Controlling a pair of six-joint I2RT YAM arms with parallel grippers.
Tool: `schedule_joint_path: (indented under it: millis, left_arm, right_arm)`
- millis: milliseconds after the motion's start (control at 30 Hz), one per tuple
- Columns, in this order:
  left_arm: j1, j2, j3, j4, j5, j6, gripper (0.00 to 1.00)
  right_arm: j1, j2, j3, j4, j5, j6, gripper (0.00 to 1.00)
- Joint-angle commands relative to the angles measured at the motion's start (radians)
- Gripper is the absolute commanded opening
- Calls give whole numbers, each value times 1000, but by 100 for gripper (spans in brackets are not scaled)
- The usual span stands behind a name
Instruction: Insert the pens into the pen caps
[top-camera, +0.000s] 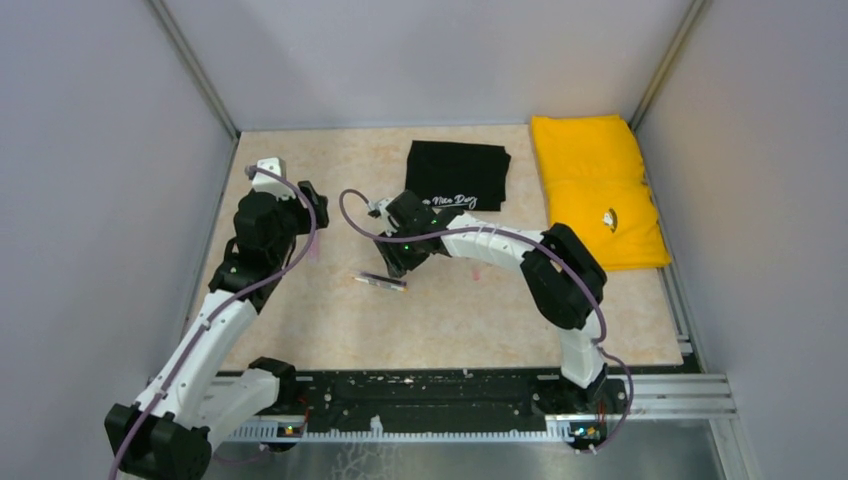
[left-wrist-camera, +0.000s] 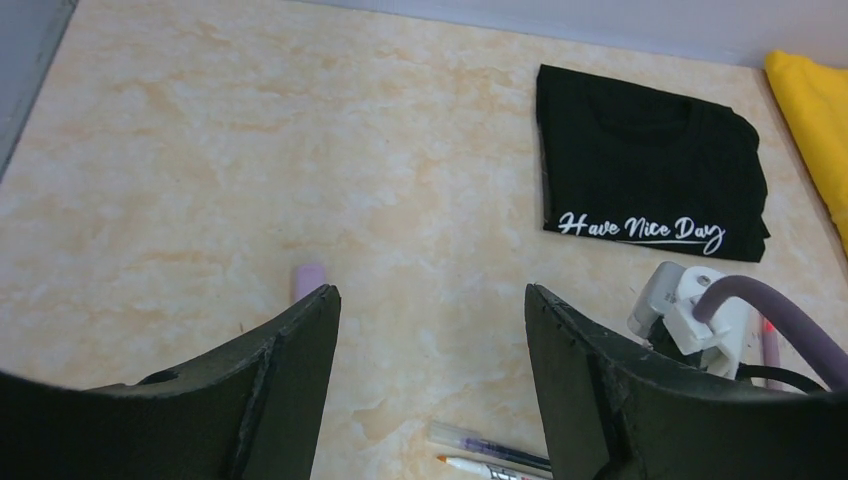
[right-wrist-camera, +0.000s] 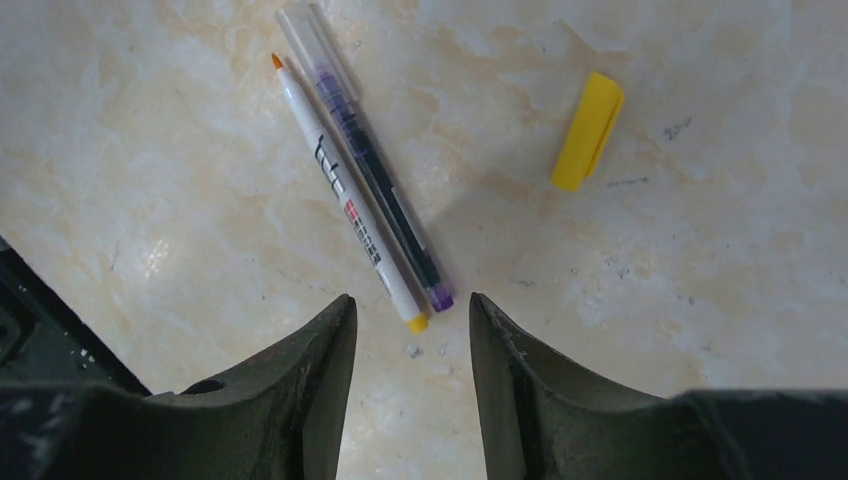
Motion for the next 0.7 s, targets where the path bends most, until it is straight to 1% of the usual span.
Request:
schedule_joint_path:
  millis: [0, 100, 333, 667]
  left_arm:
    - [1, -75, -46, 59, -99, 13, 74]
    - [1, -87, -52, 59, -113, 11, 74]
    - [1, -87, -53, 63, -125, 12, 74]
    - [1, -72, -47, 61, -104, 14, 74]
  right_arm:
    - [-2, 52, 83, 17, 3, -40, 45]
    - [-3, 83, 104, 22, 35, -35, 43]
    - [-3, 147, 158, -6, 48, -53, 39]
    - [-2, 167, 160, -9, -39, -83, 40]
